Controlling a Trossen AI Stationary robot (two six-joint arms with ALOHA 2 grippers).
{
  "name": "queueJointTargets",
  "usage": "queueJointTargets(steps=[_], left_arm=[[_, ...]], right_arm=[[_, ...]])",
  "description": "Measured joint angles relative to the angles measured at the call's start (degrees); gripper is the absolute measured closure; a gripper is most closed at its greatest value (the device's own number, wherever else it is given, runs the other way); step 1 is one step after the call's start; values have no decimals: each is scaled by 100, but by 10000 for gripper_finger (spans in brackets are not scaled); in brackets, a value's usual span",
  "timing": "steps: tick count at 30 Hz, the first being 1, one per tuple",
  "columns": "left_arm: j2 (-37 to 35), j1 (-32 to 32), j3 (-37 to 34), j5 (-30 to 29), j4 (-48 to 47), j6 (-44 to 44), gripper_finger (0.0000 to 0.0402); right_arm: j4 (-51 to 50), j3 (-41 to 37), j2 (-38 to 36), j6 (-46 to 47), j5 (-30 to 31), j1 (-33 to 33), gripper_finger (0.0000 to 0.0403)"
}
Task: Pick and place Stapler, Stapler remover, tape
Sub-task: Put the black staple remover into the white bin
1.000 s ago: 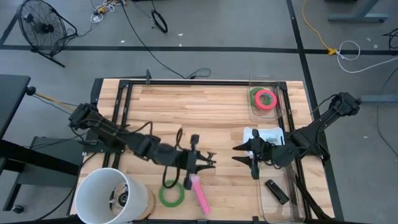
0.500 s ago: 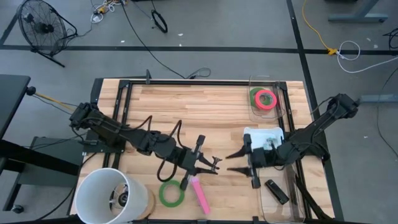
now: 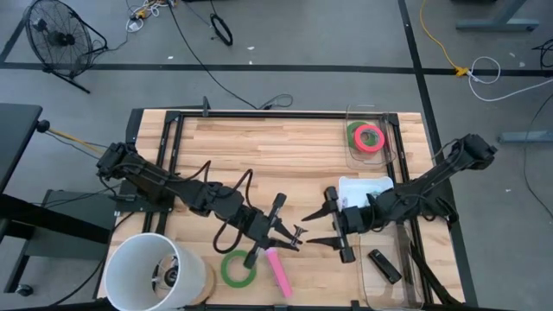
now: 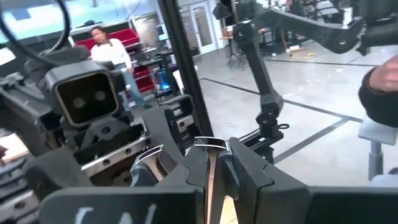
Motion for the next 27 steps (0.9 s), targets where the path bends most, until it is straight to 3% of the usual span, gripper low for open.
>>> queueJointTargets(steps=[11, 18, 27], left_arm=[[7, 1, 0, 292, 85, 178, 366], [7, 7, 0, 583, 96, 299, 366], [50, 7, 0, 755, 175, 454, 366]], right_arm=[[748, 0, 386, -4, -660, -292, 149], [969, 0, 454, -2, -1244, -400, 187], [1092, 1, 492, 29, -1295, -400, 228]])
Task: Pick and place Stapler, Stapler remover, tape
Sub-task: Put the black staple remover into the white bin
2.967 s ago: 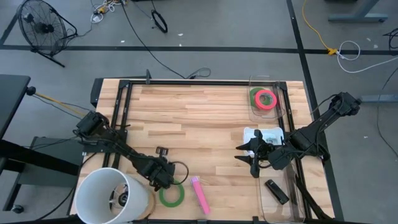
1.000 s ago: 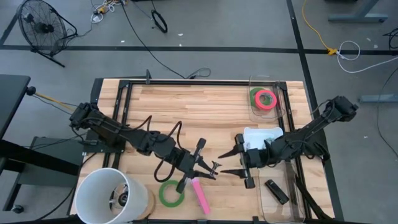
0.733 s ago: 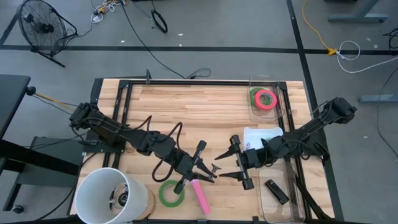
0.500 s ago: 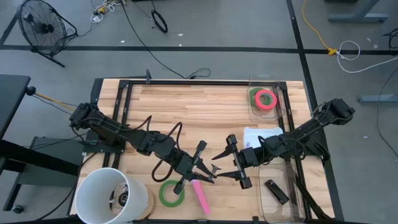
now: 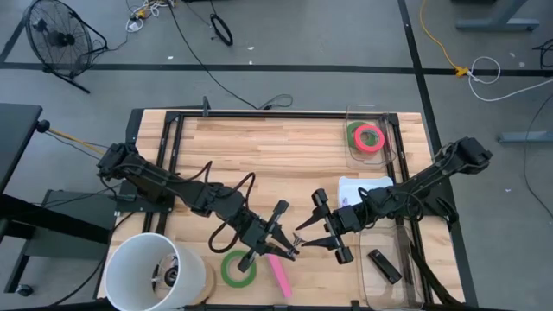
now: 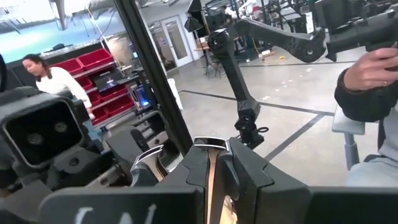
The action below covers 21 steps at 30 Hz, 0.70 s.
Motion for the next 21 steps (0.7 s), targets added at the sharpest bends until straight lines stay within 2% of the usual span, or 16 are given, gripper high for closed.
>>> queueJointTargets(steps=[10, 14, 21], left_arm=[[0, 28, 2, 123, 154, 23, 366], [0, 63, 2, 119, 148, 21, 366], [0, 43, -4, 376, 99, 7, 365]], right_arm=[[371, 4, 264, -27, -210, -49, 200], [393, 269, 429, -31, -251, -78, 187], [-364, 812, 674, -79, -396, -153, 190]])
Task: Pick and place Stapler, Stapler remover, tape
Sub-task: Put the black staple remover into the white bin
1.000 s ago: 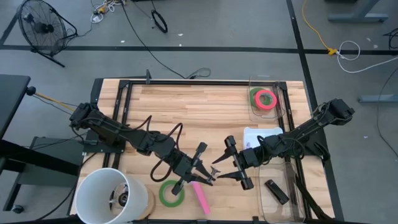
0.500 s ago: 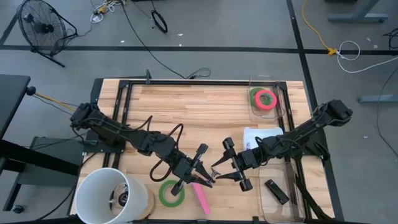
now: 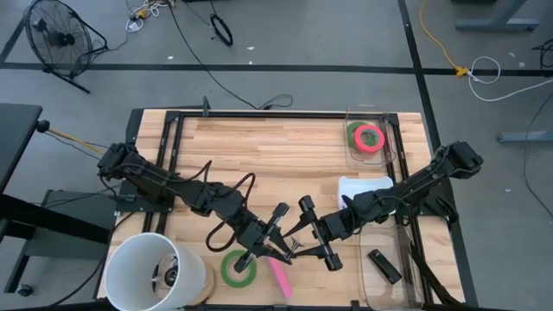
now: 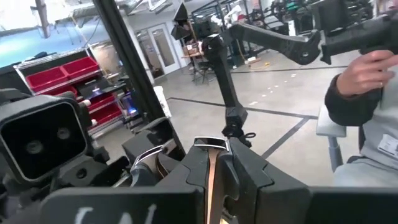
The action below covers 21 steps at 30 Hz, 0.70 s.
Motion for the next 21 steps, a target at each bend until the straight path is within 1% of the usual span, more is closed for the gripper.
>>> queueJointTargets(steps=[2, 4, 6, 8, 9, 10, 18, 21], left_arm=[[0, -21, 2, 14, 39, 6, 362], [0, -25, 2, 10, 33, 6, 360], [0, -23, 2, 11, 21, 1, 359], [-2, -23, 2, 64, -12, 2, 357], [-2, -25, 2, 79, -23, 19, 357], [-2, -28, 2, 65, -35, 21, 357], [-2, -19, 2, 123, -99, 23, 354], [-8, -25, 2, 187, -106, 63, 345]], right_arm=[[-3, 12, -4, -37, -121, -11, 210], [-2, 13, -2, -68, -210, -14, 243], [-29, 13, -2, -146, -255, -9, 291], [-97, 13, -2, -219, -332, -7, 350], [-116, 13, -2, -256, -404, -7, 371], [-120, 13, 0, -298, -454, -14, 378], [-168, 11, 0, -378, -506, -26, 377], [-175, 13, 0, -402, -488, -25, 377]])
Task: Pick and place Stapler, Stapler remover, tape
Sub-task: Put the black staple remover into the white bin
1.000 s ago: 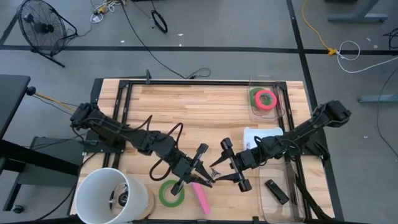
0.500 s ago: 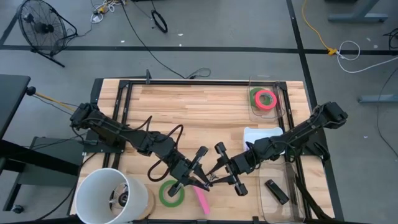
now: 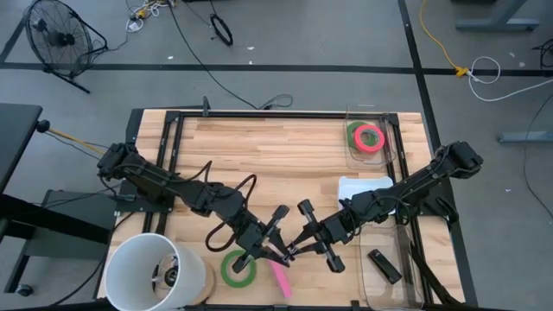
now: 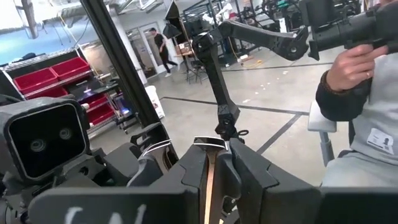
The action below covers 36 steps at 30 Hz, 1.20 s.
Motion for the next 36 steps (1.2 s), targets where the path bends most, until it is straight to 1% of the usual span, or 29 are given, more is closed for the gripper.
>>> queueJointTargets(steps=[4, 7, 12, 15, 17, 20, 23, 25, 28, 31, 36], left_arm=[[-12, -59, 0, -252, 32, -37, 315], [-14, -66, 0, -362, 50, -197, 276], [-20, -68, 0, -359, 20, -257, 212], [-21, -66, 0, -388, -15, -251, 194], [-69, -66, 0, -546, -92, -247, 190], [-185, -66, 2, -832, -84, -243, 191], [-320, -88, 23, -993, -93, -240, 196], [-436, -127, 11, -1180, -303, -216, 199], [-566, -152, 13, -1490, -586, -223, 202], [-666, -198, 13, -1772, -1004, -255, 202], [-674, -188, 2, -2379, -1744, -379, 202]], right_arm=[[-40, 0, -44, -45, 40, 0, 377], [-78, -2, -41, -50, 94, 16, 377], [-265, -2, -99, -38, 162, 37, 377], [-611, -2, -259, -40, 554, 139, 377], [-857, -2, -393, -52, 777, 231, 377], [-1518, -4, -687, -29, 1131, 388, 377], [-2276, -5, -919, 249, 1512, 578, 377], [-2836, -11, -1064, 526, 1826, 690, 377], [-3937, -11, -1338, 1221, 2465, 864, 377], [-5101, -11, -1620, 2075, 2966, 1049, 377], [-6745, -11, -2061, 3514, 3414, 1305, 377]])
